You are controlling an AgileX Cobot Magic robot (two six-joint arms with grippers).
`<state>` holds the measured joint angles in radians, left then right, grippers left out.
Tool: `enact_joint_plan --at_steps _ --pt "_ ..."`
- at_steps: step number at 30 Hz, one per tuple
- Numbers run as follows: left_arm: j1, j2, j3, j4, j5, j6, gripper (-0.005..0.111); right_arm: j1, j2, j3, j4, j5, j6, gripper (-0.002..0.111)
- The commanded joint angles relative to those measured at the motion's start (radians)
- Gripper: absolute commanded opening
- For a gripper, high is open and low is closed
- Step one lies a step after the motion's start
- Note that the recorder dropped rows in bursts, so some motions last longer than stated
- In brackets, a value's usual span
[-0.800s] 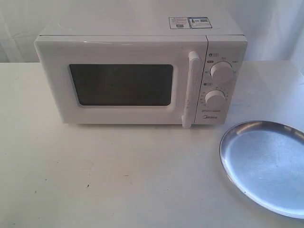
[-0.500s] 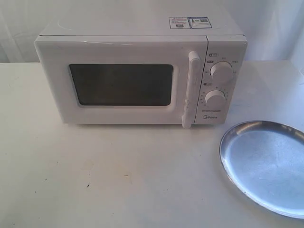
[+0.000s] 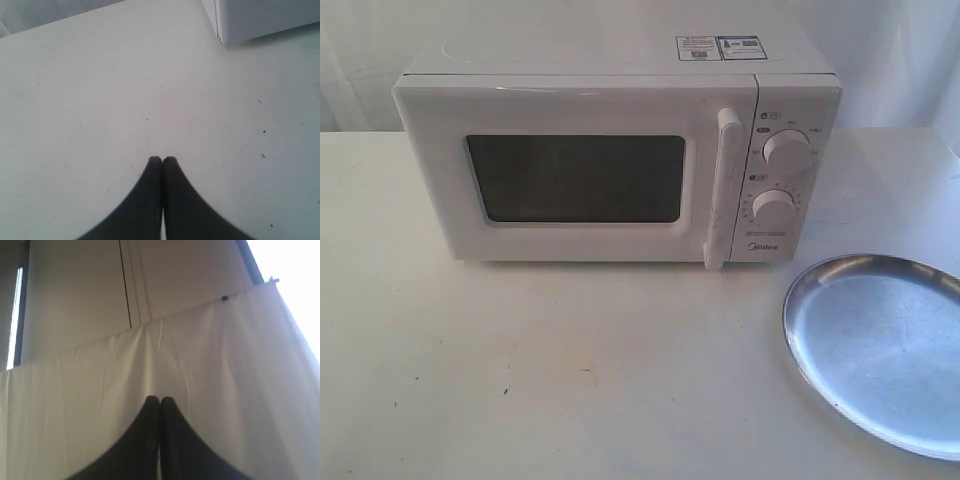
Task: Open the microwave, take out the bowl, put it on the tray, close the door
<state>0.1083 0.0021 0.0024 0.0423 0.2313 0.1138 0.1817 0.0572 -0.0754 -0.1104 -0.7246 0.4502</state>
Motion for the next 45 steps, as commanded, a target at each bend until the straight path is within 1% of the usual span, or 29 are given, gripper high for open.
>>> enact_joint_plan --at_steps 1,2,3,5,6,8,9,11,13,17,18,22,25,27,29,31,32,35,38,40,44,45 --pt "0.0 -0.002 -0.002 -0.008 0.001 -0.004 0.0 -0.004 0.236 -0.164 -0.082 -0.017 0.06 0.0" --pt "0.0 -0.002 -0.002 -0.008 0.001 -0.004 0.0 -0.004 0.318 -0.211 -0.177 -0.015 0.116 0.0" --pt "0.0 -0.002 -0.002 -0.008 0.001 -0.004 0.0 -0.004 0.401 -0.26 -0.313 -0.017 0.189 0.0" --pt "0.0 -0.002 -0.002 -0.008 0.001 -0.004 0.0 -0.004 0.552 -0.353 -0.63 -0.047 0.347 0.0" --pt "0.0 -0.002 -0.002 -0.008 0.001 -0.004 0.0 -0.004 0.637 -0.393 -0.79 -0.095 0.42 0.0" --pt "0.0 -0.002 -0.002 -0.008 0.001 -0.004 0.0 -0.004 0.8 -0.454 -1.017 -0.192 0.481 0.0" --pt "0.0 -0.002 -0.002 -0.008 0.001 -0.004 0.0 -0.004 0.889 -0.479 -1.101 -0.247 0.481 0.0" --pt "0.0 -0.002 -0.002 -0.008 0.001 -0.004 0.0 -0.004 1.05 -0.512 -1.214 -0.318 0.442 0.0" --pt "0.0 -0.002 -0.002 -0.008 0.001 -0.004 0.0 -0.008 1.173 -0.543 -1.304 -0.344 0.418 0.0" --pt "0.0 -0.002 -0.002 -0.008 0.001 -0.004 0.0 -0.063 1.395 -0.612 -1.426 -0.496 0.364 0.0" --pt "0.0 -0.002 -0.002 -0.008 0.001 -0.004 0.0 -0.084 1.445 -0.627 -1.459 -0.496 0.355 0.0" --pt "0.0 -0.002 -0.002 -0.008 0.001 -0.004 0.0 -0.157 1.596 -0.665 -1.537 -0.496 0.322 0.0" --pt "0.0 -0.002 -0.002 -0.008 0.001 -0.004 0.0 -0.192 1.683 -0.687 -1.544 -0.496 0.283 0.0" --pt "0.0 -0.002 -0.002 -0.008 0.001 -0.004 0.0 -0.194 1.727 -0.697 -1.53 -0.496 0.242 0.0" --pt "0.0 -0.002 -0.002 -0.008 0.001 -0.004 0.0 -0.187 1.751 -0.699 -1.453 -0.496 0.186 0.0" --pt "0.0 -0.002 -0.002 -0.008 0.001 -0.004 0.0 -0.158 1.76 -0.699 -1.33 -0.496 0.175 0.0" --pt "0.0 -0.002 -0.002 -0.008 0.001 -0.004 0.0 -0.147 1.762 -0.702 -1.309 -0.496 0.173 0.0" --pt "0.0 -0.002 -0.002 -0.008 0.001 -0.004 0.0 -0.131 1.762 -0.706 -1.296 -0.496 0.083 0.002" --pt "0.0 -0.002 -0.002 -0.008 0.001 -0.004 0.0 -0.131 1.762 -0.706 -1.29 -0.496 0.064 0.009" --pt "0.0 -0.002 -0.002 -0.008 0.001 -0.004 0.0 -0.131 1.762 -0.706 -1.275 -0.496 0.055 0.017" --pt "0.0 -0.002 -0.002 -0.008 0.001 -0.004 0.0 -0.131 1.762 -0.706 -1.277 -0.496 0.016 0.038" --pt "0.0 -0.002 -0.002 -0.008 0.001 -0.004 0.0 -0.131 1.762 -0.706 -1.277 -0.496 0.014 0.046"
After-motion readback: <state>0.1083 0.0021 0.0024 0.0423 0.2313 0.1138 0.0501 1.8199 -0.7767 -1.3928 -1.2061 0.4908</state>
